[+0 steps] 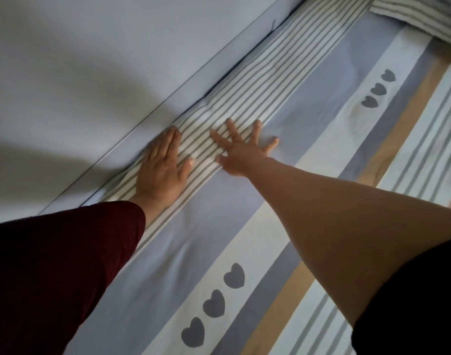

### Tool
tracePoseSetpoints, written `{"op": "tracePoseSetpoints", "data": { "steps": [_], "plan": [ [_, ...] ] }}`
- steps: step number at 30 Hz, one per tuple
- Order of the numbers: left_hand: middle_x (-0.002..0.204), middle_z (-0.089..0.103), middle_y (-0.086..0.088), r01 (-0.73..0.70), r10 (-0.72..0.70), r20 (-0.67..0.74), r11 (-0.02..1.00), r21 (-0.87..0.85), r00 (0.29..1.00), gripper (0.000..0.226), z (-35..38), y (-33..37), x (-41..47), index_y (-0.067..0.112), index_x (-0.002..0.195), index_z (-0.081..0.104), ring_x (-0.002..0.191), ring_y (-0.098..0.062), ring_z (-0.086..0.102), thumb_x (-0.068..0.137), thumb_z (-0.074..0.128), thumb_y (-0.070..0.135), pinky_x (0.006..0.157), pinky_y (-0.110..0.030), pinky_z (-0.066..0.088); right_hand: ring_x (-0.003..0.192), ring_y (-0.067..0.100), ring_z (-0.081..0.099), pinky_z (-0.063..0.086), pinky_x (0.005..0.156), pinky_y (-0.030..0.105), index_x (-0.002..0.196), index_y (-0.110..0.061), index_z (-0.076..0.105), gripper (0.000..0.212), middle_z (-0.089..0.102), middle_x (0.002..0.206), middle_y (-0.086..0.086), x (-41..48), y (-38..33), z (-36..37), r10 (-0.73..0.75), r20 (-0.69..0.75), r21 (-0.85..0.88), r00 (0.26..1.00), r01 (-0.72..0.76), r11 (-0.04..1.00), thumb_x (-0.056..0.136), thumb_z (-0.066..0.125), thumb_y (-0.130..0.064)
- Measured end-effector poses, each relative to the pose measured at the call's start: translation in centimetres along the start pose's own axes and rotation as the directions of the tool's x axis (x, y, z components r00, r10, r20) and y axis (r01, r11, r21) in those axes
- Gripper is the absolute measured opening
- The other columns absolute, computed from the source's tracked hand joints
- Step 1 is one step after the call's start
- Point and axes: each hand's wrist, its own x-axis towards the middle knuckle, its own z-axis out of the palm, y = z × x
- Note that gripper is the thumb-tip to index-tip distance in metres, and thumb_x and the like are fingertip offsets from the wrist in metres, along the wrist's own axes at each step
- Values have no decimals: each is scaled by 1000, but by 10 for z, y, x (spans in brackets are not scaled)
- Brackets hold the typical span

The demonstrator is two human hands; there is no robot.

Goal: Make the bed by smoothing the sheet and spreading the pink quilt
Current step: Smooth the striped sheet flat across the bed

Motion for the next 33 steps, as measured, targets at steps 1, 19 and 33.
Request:
{"op": "tracePoseSetpoints", "data": {
  "steps": [1, 19, 33],
  "plan": [
    [154, 30, -12, -27, 27, -14, 1000, -2, 1000, 65, -2, -6, 0, 5, 147, 31, 142, -25, 29, 96, 34, 46, 117, -41, 22, 139, 40, -32, -9, 102, 77, 146, -54, -6, 60, -23, 157, -16, 0, 2, -1, -69, -3, 3, 998, 69, 998, 100, 32, -50],
    [156, 25, 4, -753, 775, 150, 633, -182, 615, 59, 56, 257, 154, 20, 149, 29, 145, -18, 21, 95, 24, 43, 118, -40, 16, 148, 23, -15, -7, 118, 54, 155, -28, -3, 60, -11, 162, -4, -92, 274, -14, 851, -234, 466, 470, -714, 523, 102, 23, -41],
    [161, -9, -2, 69, -39, 278, 993, -98, 960, 69, 74, 224, 300, 15, 153, 1, 148, -21, -10, 98, 25, 50, 120, -40, -5, 149, 20, -4, 0, 119, 49, 154, -30, 14, 52, 0, 162, -9, 71, 265, -102, 160, -246, 288, 956, -86, 954, 104, 30, -26]
  ]
}}
